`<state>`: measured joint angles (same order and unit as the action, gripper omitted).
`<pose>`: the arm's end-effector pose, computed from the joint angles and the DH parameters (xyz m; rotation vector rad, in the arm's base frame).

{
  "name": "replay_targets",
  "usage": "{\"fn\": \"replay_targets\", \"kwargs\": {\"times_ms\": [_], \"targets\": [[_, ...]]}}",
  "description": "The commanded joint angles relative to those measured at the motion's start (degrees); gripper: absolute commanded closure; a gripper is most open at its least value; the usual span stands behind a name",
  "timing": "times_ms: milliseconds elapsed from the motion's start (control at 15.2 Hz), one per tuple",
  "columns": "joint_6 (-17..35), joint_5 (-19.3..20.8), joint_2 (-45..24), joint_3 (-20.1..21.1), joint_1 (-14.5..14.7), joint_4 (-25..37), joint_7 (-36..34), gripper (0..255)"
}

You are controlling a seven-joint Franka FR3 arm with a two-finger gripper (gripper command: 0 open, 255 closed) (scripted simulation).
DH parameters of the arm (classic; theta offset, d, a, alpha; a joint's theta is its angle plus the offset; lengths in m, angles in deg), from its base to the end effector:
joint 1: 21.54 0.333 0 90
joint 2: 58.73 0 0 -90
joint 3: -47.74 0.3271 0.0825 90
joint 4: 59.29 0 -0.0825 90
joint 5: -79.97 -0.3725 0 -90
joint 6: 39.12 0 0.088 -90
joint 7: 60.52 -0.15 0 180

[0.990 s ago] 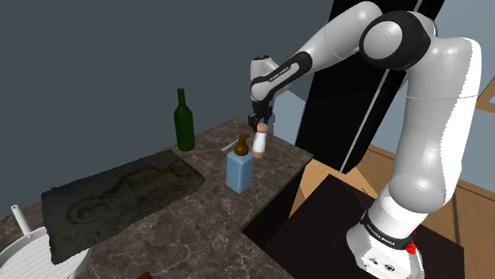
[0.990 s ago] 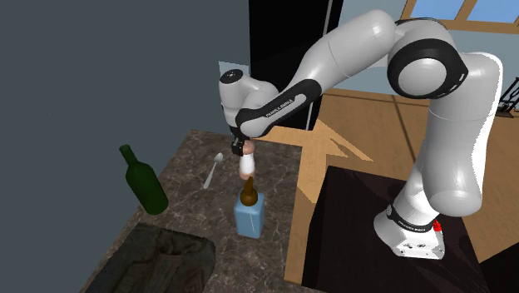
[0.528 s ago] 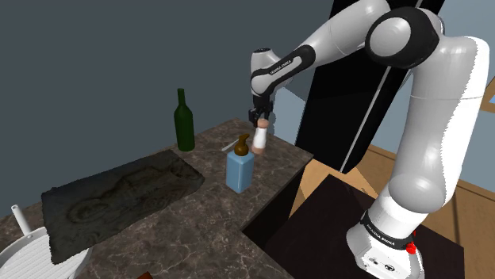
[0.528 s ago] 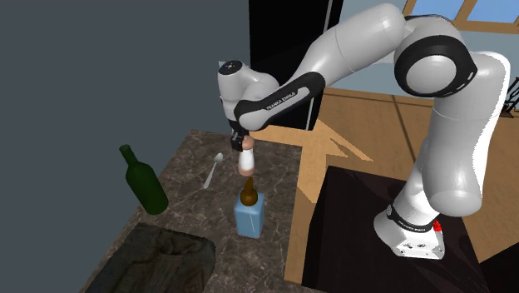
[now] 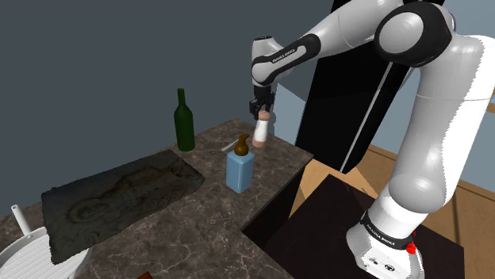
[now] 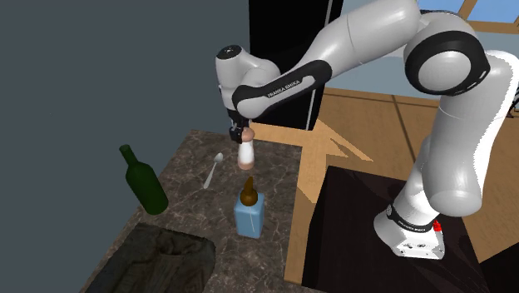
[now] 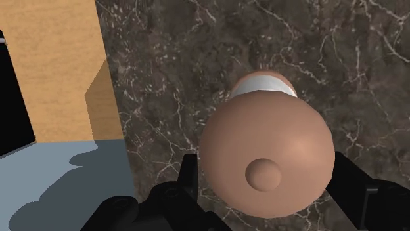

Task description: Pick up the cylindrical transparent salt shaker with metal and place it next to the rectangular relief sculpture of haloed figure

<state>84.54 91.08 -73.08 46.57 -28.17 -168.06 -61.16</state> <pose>0.6007 -0.0966 0.3471 2.9739 -0.0590 -0.0018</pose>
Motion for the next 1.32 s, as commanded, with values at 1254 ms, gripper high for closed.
{"fn": "replay_targets", "kwargs": {"times_ms": [1254], "targets": [[-14.58,-1.18,4.81,0.27,0.16,9.93,2.52,255]]}}
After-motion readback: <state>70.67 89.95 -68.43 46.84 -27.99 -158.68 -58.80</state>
